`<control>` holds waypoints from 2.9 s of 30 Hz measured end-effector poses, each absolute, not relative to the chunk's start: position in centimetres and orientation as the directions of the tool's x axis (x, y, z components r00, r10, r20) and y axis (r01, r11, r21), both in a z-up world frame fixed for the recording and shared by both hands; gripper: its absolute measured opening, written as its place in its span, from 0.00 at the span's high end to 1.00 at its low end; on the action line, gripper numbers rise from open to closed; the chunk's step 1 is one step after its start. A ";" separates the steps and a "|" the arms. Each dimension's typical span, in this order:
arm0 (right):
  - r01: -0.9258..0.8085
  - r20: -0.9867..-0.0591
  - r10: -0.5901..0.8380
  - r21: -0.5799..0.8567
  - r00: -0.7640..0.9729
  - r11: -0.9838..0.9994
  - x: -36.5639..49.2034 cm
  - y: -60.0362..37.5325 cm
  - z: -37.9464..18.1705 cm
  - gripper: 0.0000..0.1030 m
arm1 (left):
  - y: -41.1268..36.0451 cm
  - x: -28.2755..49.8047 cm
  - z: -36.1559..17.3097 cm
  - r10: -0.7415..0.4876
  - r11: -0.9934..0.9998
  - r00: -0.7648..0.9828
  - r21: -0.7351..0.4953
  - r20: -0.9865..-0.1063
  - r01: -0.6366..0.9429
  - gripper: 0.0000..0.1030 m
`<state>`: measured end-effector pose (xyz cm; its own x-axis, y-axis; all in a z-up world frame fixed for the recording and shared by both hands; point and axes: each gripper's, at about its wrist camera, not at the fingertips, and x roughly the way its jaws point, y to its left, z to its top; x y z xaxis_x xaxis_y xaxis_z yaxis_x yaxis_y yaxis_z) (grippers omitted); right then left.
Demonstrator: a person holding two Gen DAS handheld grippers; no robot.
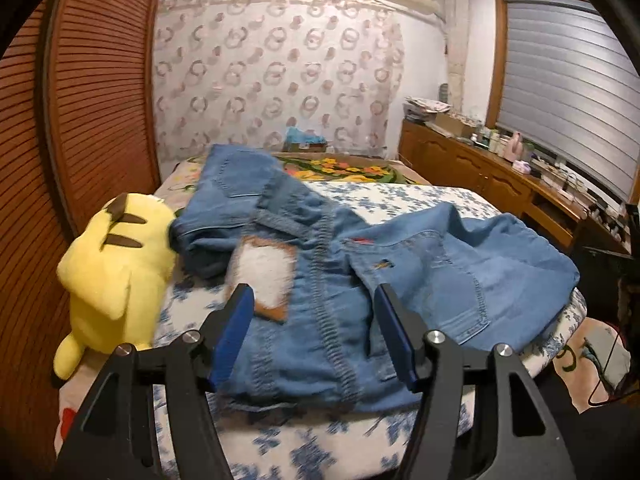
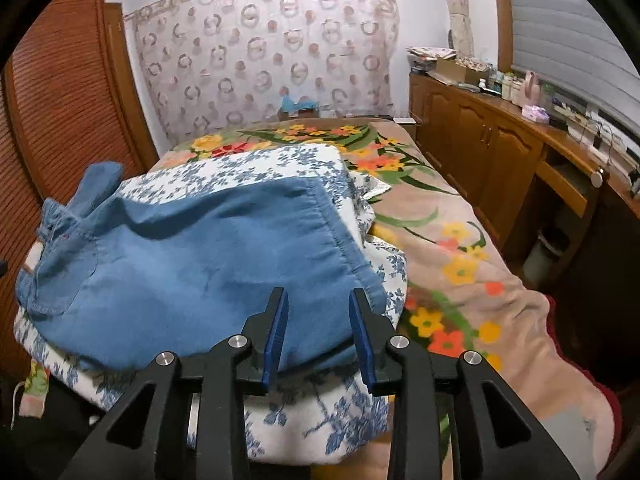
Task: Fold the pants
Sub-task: 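Lower the right tool onto the jeans leg hem and close on it, then lift the leg hem with the right tool toward the waistband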
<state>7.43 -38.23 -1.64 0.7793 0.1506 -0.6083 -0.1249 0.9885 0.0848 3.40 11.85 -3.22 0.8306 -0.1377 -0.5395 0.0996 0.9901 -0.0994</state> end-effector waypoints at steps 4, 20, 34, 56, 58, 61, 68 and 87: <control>-0.094 -0.640 0.143 0.110 0.755 0.989 8.5 -38.5 -2.9 0.67 | 10.2 4.6 -3.7 -0.162 0.987 0.822 -0.105 -0.545 0.125 0.38; -0.041 -0.689 0.159 0.185 0.707 0.982 11.0 -40.2 -3.7 0.67 | 5.0 6.0 -7.6 -0.228 0.974 0.752 -0.129 -0.618 0.188 0.38; -0.053 -0.725 0.190 0.208 0.662 0.977 13.4 -39.9 -4.7 0.67 | 4.2 6.2 -9.9 -0.201 0.979 0.733 -0.103 -0.650 0.176 0.30; -0.076 -0.574 0.146 0.144 0.806 0.987 6.1 -41.9 -0.7 0.96 | 5.5 5.6 -7.0 -0.235 0.972 0.744 -0.165 -0.625 0.169 0.30; -0.085 -0.568 0.156 0.149 0.808 0.985 6.1 -41.4 -0.4 0.96 | 5.1 5.5 -6.6 -0.233 0.972 0.747 -0.160 -0.622 0.171 0.30; -0.111 -0.553 0.178 0.153 0.814 0.982 6.5 -40.7 1.2 0.95 | 5.1 5.1 -6.0 -0.232 0.973 0.753 -0.152 -0.616 0.176 0.30; -0.273 -0.485 0.305 0.138 0.819 0.952 5.2 -36.5 5.2 0.95 | 4.6 4.3 -4.6 -0.231 0.973 0.766 -0.144 -0.600 0.181 0.30; -0.695 -0.454 0.638 0.056 0.622 0.717 5.2 -18.4 11.3 0.95 | 6.8 3.5 -3.6 -0.185 0.982 0.790 -0.134 -0.585 0.131 0.30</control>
